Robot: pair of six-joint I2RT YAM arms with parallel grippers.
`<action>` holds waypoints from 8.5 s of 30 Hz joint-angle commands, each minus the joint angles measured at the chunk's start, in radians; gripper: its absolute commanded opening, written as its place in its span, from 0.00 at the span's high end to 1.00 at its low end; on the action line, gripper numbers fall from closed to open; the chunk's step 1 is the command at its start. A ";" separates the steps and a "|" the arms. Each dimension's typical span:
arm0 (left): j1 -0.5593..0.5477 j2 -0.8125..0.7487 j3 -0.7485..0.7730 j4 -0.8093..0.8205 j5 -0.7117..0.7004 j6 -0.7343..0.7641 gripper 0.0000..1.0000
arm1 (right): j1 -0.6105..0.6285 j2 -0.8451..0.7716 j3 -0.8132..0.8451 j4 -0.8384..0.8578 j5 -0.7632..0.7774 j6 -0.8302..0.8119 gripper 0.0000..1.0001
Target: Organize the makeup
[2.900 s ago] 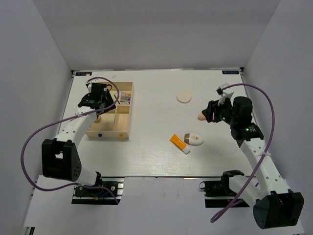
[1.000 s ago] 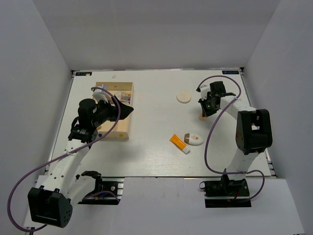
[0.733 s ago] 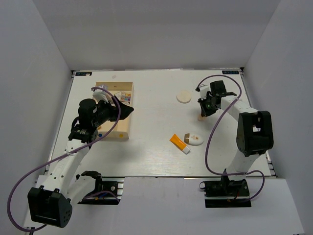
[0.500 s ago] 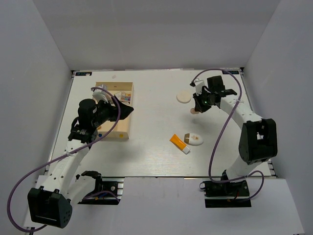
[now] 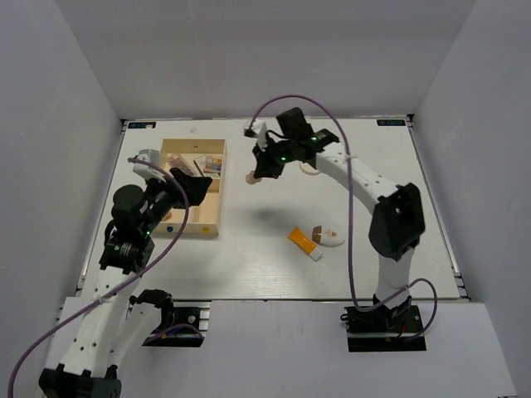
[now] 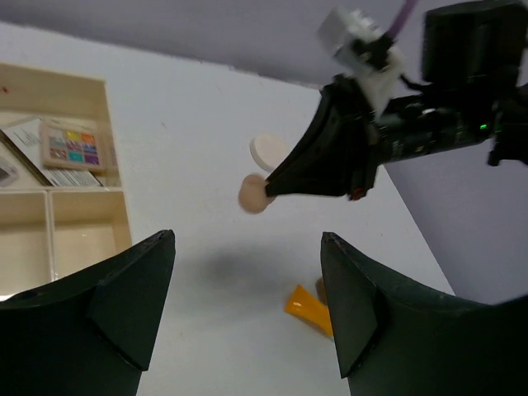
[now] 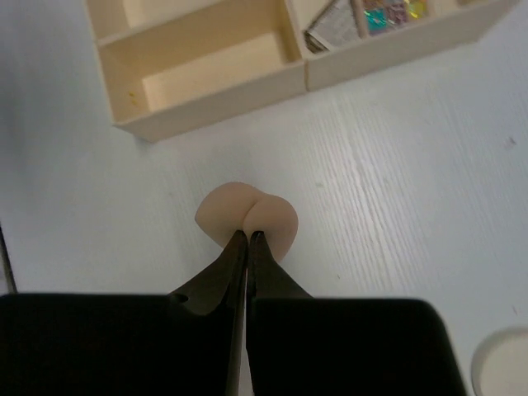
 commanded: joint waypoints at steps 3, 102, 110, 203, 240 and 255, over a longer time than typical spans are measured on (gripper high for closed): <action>-0.004 -0.163 -0.023 -0.019 -0.164 0.035 0.19 | 0.111 0.186 0.272 -0.079 -0.104 0.022 1.00; 0.018 -0.225 -0.038 -0.019 -0.115 0.075 0.18 | -0.469 0.411 0.182 0.151 0.223 0.276 0.40; 0.018 -0.223 -0.038 -0.021 -0.115 0.073 0.18 | -0.482 0.359 0.112 0.182 0.200 0.292 0.41; 0.027 -0.422 -0.166 0.254 0.123 0.116 0.19 | 0.245 0.535 0.551 0.401 -0.116 0.410 1.00; 0.065 -0.302 -0.175 0.288 0.184 0.057 0.46 | 0.128 0.185 0.163 0.363 0.381 0.234 1.00; -0.126 0.156 -0.009 0.075 0.129 -0.126 0.49 | -0.217 -0.541 -0.672 0.235 0.407 0.245 0.57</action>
